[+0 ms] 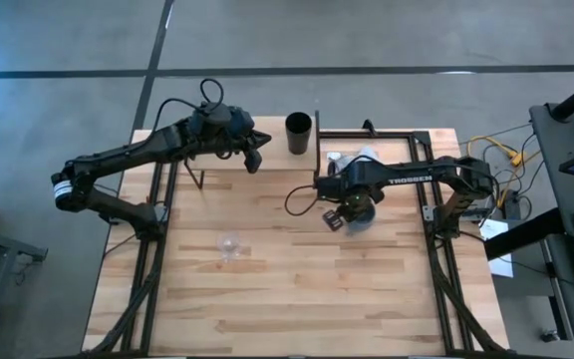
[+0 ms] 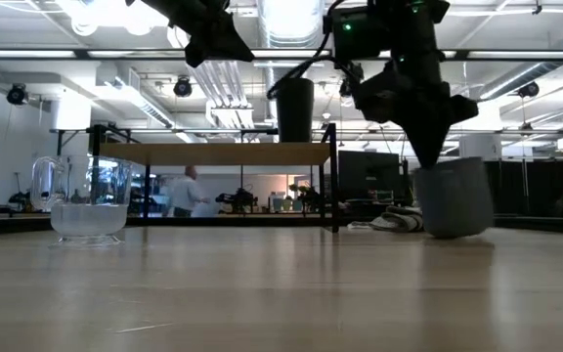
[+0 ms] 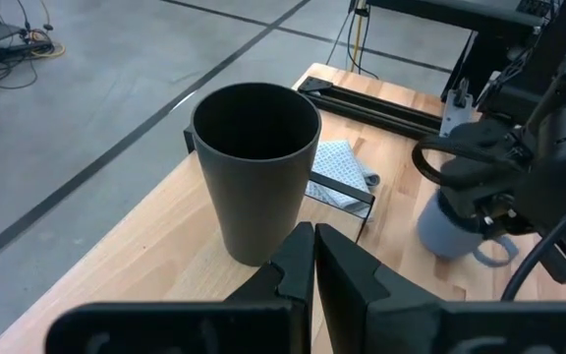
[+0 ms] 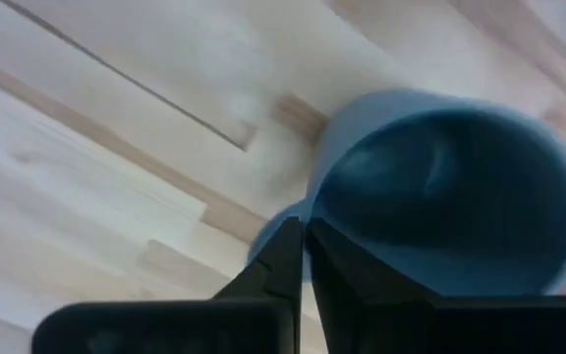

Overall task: Stack small to large cups/mugs on shelf
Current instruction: Put the blue mug on the shelf

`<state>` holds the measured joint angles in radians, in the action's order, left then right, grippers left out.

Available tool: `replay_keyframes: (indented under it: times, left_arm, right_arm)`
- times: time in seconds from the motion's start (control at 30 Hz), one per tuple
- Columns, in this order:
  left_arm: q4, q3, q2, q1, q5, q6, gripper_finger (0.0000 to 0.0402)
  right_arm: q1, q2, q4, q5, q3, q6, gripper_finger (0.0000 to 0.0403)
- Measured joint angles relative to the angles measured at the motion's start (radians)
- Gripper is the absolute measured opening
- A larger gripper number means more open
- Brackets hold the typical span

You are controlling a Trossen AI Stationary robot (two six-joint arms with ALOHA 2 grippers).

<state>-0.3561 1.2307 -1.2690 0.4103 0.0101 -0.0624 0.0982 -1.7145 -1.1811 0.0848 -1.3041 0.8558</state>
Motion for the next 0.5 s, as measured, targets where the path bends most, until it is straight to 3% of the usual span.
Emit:
replay_keyframes:
  times: [0.23, 0.5]
  left_arm:
    - [0.000, 0.000, 0.000, 0.000, 0.000, 0.000, 0.0000]
    - [0.000, 0.000, 0.000, 0.000, 0.000, -0.001, 0.0000]
  right_arm:
    - [-0.004, -0.001, 0.075, 0.001, -0.029, -0.052, 0.0009]
    - [-0.039, 0.003, 0.085, -0.007, -0.251, -0.173, 0.0008]
